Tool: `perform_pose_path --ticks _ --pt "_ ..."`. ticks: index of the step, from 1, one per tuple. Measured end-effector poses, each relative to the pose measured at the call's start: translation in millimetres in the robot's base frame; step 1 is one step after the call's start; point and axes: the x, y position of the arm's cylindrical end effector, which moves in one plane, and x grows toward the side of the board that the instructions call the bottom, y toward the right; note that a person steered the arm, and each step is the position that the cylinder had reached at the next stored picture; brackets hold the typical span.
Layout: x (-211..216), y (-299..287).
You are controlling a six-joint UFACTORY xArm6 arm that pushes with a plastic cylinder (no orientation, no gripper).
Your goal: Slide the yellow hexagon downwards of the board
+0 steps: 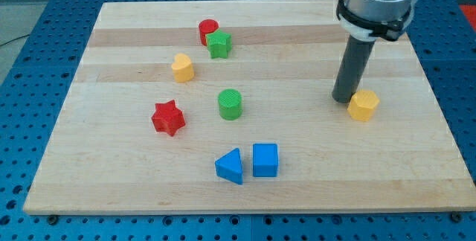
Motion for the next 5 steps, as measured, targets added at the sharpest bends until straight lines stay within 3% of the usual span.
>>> perform_pose_path --ticks 2,3,5 --pt "31 34" --pt "11 35" --pt "35 53"
